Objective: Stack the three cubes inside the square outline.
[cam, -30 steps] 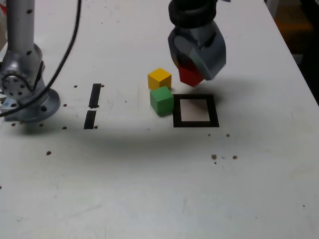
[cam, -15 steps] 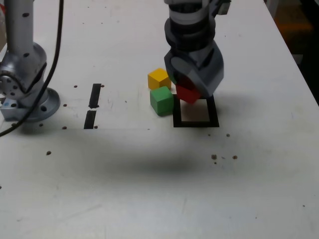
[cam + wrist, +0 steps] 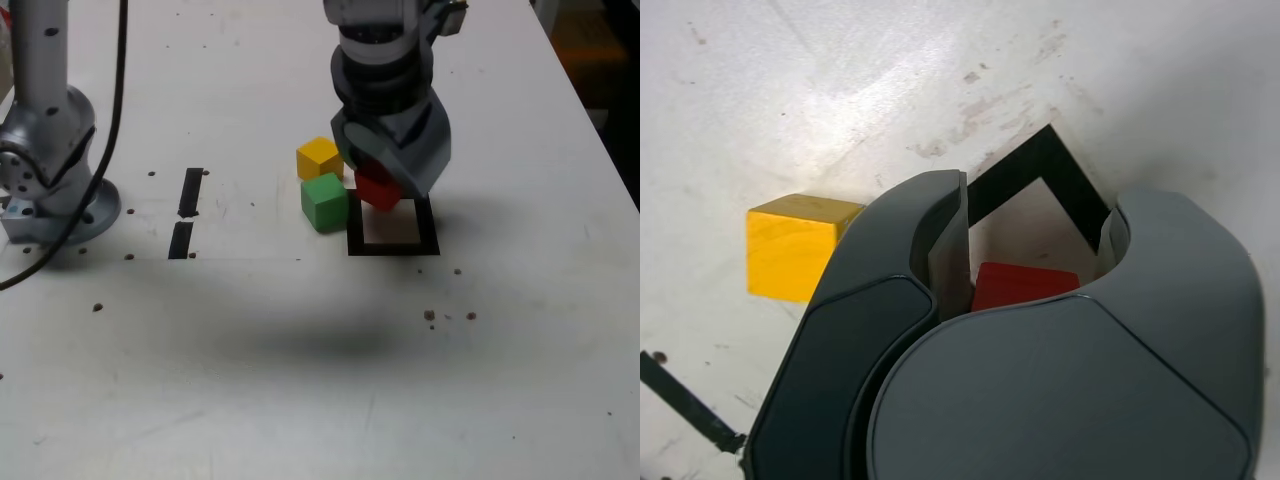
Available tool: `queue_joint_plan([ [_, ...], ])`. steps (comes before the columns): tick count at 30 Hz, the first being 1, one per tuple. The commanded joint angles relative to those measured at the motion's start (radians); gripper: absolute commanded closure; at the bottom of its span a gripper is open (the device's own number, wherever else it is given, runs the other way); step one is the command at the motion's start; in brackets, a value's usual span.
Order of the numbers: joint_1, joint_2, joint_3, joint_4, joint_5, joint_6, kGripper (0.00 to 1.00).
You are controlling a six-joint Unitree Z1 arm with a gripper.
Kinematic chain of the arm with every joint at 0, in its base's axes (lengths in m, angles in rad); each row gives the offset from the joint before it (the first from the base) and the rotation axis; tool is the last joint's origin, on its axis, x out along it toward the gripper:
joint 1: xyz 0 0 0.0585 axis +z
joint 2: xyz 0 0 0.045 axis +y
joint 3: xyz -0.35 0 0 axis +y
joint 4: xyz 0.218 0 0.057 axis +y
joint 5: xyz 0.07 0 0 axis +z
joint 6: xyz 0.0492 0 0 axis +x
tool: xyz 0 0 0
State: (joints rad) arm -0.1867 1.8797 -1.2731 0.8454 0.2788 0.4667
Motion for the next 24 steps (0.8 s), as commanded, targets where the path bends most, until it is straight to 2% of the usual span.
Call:
queue_joint_plan([
  [1, 0.0, 0.019, -0.014, -0.011, -0.01, -0.005, 0.84],
  [9, 0.003, 0.066, -0.017, -0.046, -0.04, -0.007, 0.84],
  [21, 0.035, 0.08, 0.013, -0.04, -0.039, -0.014, 0.84],
  [24, 0.036, 0.085, 0.013, -0.036, -0.039, -0.015, 0.79],
])
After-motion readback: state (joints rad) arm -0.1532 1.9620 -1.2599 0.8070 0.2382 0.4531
